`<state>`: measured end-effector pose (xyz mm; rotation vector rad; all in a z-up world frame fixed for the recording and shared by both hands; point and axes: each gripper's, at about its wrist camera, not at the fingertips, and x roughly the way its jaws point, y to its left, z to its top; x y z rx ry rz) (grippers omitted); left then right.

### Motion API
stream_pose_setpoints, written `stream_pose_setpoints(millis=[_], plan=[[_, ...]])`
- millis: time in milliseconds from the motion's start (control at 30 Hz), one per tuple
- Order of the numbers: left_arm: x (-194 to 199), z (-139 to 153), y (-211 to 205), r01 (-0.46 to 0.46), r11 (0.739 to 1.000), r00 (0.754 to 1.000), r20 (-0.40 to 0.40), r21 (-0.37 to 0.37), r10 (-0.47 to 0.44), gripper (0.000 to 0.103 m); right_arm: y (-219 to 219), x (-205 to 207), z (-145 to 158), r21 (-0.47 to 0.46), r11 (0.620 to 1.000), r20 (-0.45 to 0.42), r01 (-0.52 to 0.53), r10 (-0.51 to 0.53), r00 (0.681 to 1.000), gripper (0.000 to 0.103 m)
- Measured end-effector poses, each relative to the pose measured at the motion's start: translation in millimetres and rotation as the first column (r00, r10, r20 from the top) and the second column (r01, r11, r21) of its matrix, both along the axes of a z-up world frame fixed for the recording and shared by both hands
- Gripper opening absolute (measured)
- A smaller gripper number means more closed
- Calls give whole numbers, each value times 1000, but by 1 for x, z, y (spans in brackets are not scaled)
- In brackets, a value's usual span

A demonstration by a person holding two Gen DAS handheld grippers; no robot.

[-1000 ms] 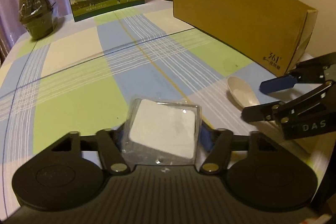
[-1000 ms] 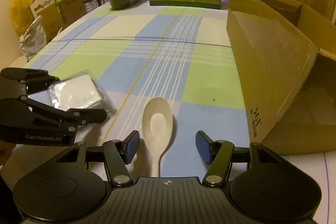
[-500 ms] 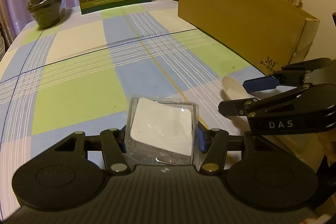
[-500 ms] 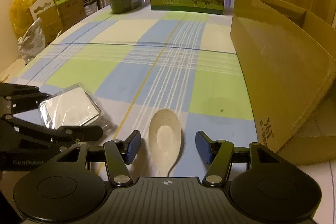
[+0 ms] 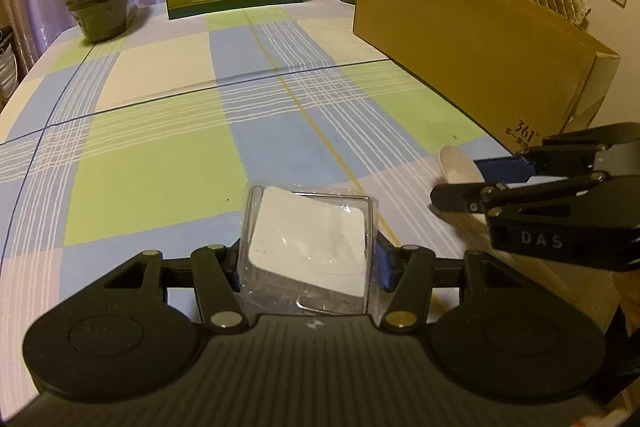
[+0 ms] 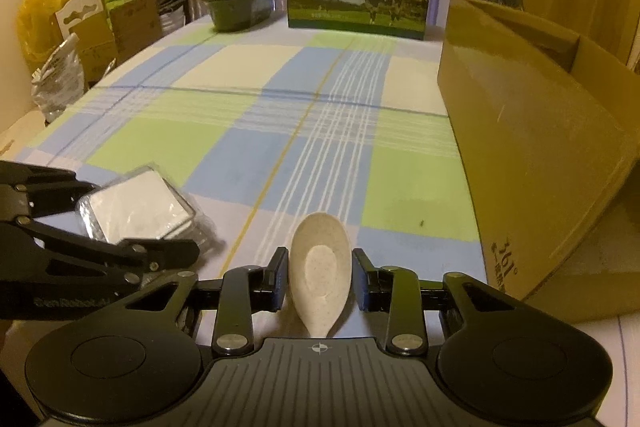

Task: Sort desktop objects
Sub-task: 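Carry the tissue tray and spoon into the cardboard box and open both tools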

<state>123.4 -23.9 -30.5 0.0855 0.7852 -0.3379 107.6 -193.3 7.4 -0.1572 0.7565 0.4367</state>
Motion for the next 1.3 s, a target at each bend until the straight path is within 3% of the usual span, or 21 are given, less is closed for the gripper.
stream_pose_setpoints(millis=[367, 633, 1300], plan=[[-12, 24, -7, -20, 1000, 999, 37, -15, 21, 51, -5, -8, 40, 47, 999, 65, 24, -27, 998, 30], [-30, 52, -4, -90, 995, 994, 54, -32, 92, 51, -15, -20, 64, 73, 996, 103, 44, -51, 993, 30], [-68, 94, -9, -151, 988, 987, 54, -43, 154, 51, -43, -57, 99, 131, 989, 155, 73, -93, 983, 30]])
